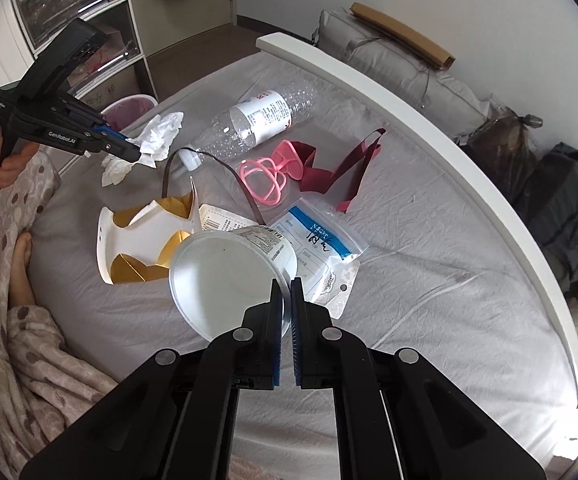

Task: Collect trash
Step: 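Carry the cup and tissue to the pink-lined bin and release both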

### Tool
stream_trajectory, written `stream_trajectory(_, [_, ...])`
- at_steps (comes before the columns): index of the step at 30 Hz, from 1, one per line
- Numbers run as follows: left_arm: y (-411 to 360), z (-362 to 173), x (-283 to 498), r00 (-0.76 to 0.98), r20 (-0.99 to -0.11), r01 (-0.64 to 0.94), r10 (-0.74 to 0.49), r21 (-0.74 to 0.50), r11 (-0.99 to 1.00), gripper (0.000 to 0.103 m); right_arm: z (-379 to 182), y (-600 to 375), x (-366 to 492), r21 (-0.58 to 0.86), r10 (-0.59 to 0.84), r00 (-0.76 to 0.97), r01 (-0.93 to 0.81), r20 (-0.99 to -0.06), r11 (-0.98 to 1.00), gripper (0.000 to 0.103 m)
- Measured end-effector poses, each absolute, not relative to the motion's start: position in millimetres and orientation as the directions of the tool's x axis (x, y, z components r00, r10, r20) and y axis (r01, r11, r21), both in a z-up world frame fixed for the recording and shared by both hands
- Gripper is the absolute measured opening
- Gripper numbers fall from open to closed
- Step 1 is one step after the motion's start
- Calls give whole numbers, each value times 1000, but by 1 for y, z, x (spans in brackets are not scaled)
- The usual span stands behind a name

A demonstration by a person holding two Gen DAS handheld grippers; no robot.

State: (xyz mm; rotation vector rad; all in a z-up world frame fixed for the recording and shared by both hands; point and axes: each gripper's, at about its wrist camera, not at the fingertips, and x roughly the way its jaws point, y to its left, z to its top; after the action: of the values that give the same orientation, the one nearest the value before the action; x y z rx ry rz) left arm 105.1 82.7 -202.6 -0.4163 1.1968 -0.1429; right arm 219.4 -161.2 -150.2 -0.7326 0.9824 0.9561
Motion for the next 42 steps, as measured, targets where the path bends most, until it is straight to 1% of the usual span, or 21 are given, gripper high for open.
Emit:
stream_trajectory(4, [111, -178, 78, 421, -858, -123, -295, -376, 918, 11, -134, -151, 208, -68, 362, 235, -906, -902, 418, 3])
stream_trajectory(8, [156, -167, 45, 458, -850, -170, -261, -372, 913, 11, -121, -120, 193, -61, 393, 224, -920, -892, 386, 3])
stream_trajectory(13, [218, -157, -2, 503, -840, -244, -202, -362, 900, 11, -110, -56, 173, -53, 420, 195, -944, -886, 325, 3])
stream_trajectory(21, [311, -157, -77, 570, -810, -352, -137, -391, 850, 11, -106, 66, 126, -65, 447, 127, -986, -885, 152, 3])
stream_trajectory(24, [340, -165, -98, 583, -802, -373, -129, -405, 835, 11, -110, 113, 112, -66, 452, 100, -994, -886, 90, 3])
stream_trajectory(31, [395, -207, -121, 594, -785, -341, -175, -443, 829, 11, -133, 215, 93, -76, 442, 58, -997, -895, -24, 3])
stream_trajectory(35, [419, -238, -119, 594, -769, -297, -237, -483, 824, 11, -151, 269, 86, -72, 416, 36, -995, -908, -72, 3])
stream_trajectory(42, [440, -289, -104, 559, -785, -282, -266, -482, 830, 11, -175, 338, 76, -40, 387, -14, -991, -922, -131, 3])
